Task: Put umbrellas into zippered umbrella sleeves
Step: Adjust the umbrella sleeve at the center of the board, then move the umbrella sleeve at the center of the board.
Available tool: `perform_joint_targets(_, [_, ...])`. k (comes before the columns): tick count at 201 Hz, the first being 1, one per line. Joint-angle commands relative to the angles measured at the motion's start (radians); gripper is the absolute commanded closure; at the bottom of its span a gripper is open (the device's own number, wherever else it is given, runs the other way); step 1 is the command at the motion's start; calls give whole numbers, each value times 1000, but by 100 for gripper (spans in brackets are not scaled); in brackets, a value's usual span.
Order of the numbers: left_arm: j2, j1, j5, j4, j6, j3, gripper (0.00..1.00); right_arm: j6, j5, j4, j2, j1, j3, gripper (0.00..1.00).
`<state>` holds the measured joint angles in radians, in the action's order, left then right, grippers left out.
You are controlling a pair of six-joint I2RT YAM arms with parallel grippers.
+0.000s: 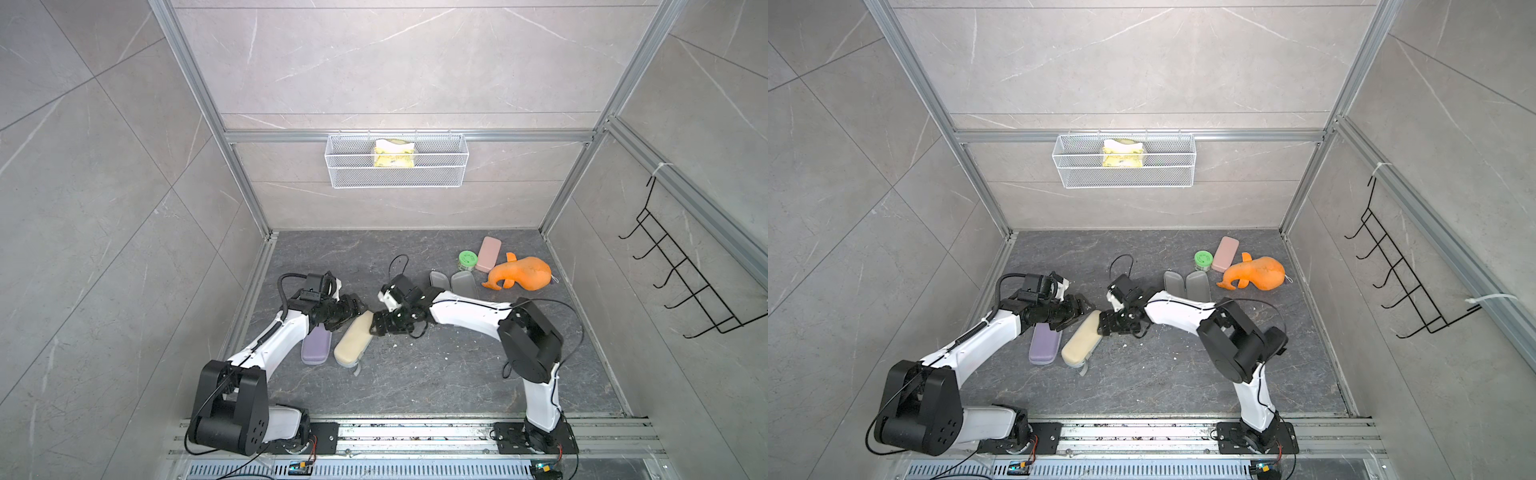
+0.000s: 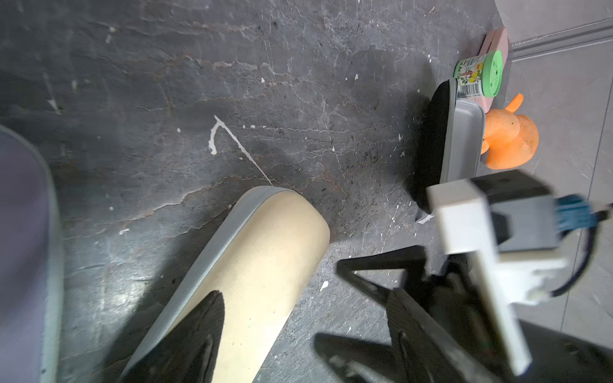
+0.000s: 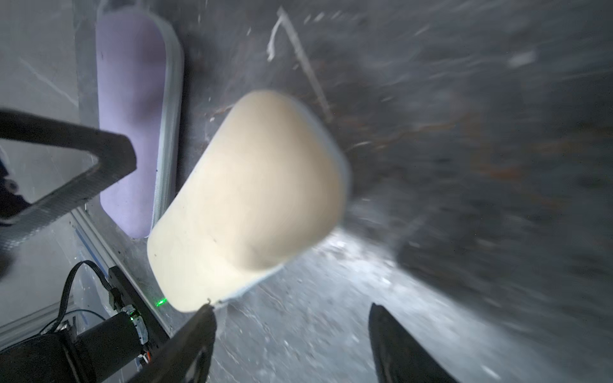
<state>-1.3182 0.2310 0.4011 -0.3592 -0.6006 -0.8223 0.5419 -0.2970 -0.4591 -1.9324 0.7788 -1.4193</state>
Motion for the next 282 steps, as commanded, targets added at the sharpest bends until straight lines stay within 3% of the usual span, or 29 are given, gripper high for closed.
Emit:
perform_joint_targets(1, [57,13,-89,-10,6,-3,20,-191,289,-208,139,-113,-4,24])
perform_joint_targets(20, [58,69,-163,2,-20,-6,20,-288,543,-267,143,-164,-10,22])
perform_joint_targets(31, [55,106,-196,20,-43,-6,20,-318,590,-264,126,-193,-14,21])
perform_joint_targets(82, [32,200,-244,93,-108,-20,20,-311,523,-224,-20,-250,-80,22])
perform_joint_targets(156, [-23,214,-220,94,-96,-41,19,-265,445,-178,-90,-250,-59,30])
perform_joint_targets(173, [-39,220,-224,100,-101,-51,19,-266,416,-179,-116,-249,-69,40])
perform_joint_targets(199, [-60,222,-223,123,-107,-58,19,-240,332,-180,-100,-235,-44,65])
perform_joint_targets(227, [-94,226,-216,163,-105,-80,19,-161,263,-153,-22,-175,55,74])
perform_joint_targets(261, [-228,287,-193,192,-103,-170,19,19,194,-104,83,-76,170,72])
perform_joint_targets(282, [-322,320,-179,204,-111,-239,18,71,94,-106,137,-44,187,46])
